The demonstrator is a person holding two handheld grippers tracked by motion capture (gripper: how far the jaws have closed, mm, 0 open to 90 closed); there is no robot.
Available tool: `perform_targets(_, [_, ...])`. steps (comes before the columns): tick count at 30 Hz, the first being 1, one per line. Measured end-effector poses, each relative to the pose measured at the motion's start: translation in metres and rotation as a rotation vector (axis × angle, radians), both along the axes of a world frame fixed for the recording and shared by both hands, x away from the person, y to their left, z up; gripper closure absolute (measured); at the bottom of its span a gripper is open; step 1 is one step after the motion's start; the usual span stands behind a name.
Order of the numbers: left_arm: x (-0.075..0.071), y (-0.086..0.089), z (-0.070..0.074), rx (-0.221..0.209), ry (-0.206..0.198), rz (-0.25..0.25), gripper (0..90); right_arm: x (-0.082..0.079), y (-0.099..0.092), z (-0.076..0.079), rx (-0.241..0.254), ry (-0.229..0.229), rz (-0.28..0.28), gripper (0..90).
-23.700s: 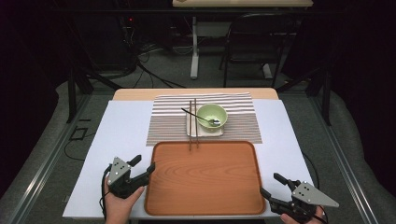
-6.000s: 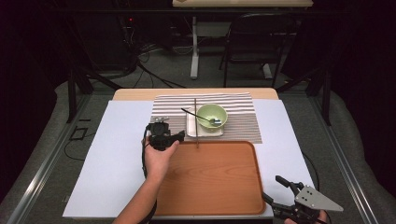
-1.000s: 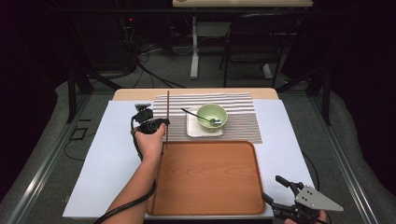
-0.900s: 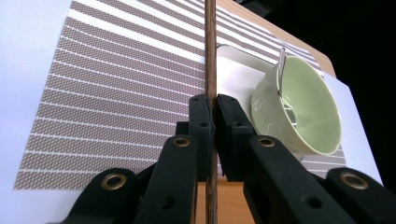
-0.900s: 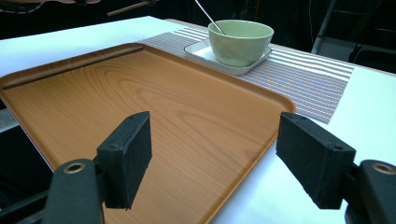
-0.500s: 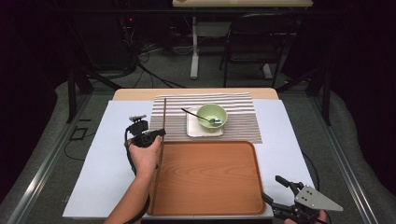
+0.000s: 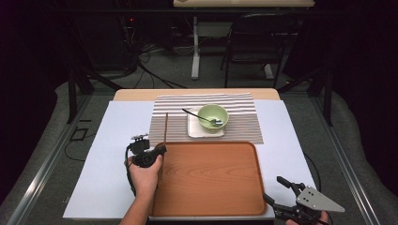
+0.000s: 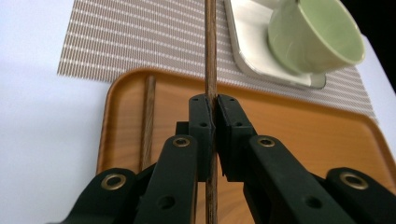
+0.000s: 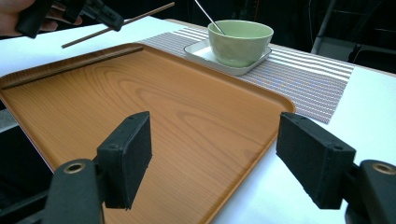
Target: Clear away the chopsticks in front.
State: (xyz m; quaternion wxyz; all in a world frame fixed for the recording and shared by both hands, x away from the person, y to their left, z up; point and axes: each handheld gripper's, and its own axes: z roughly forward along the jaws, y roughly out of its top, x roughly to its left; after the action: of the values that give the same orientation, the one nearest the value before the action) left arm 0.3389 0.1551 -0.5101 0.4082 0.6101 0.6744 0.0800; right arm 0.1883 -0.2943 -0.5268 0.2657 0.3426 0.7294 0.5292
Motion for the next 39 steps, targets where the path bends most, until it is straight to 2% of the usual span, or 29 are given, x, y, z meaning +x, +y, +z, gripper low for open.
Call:
perform_targets(4, [-0.009, 0.001, -0.004, 0.019, -0.002, -0.009, 85.3, 0.000, 0.000, 0.000, 0.000, -0.001, 0.000, 26.4])
perform_targets(13, [-0.030, 0.005, -0.006, 0.014, 0.001, -0.006, 85.3, 0.000, 0.000, 0.000, 0.000, 0.000, 0.000, 26.4])
perform_targets(18, [-0.039, 0.003, -0.009, 0.044, 0.006, -0.003, 85.3, 0.000, 0.000, 0.000, 0.001, 0.003, 0.000, 26.4])
perform_targets(22, [-0.047, 0.002, -0.014, 0.040, 0.026, -0.006, 85.2, 0.000, 0.000, 0.000, 0.000, 0.002, 0.000, 26.4])
perform_targets(26, [-0.055, 0.002, -0.016, 0.053, 0.038, -0.003, 85.3, 0.000, 0.000, 0.000, 0.001, 0.003, -0.001, 26.4])
perform_targets(36, [-0.068, -0.003, -0.025, 0.100, 0.093, -0.001, 85.3, 0.001, 0.000, 0.000, 0.000, 0.003, -0.001, 26.4])
perform_targets(39, [-0.071, -0.006, -0.026, 0.132, 0.098, -0.008, 85.3, 0.001, 0.000, 0.000, 0.003, 0.006, -0.002, 26.3])
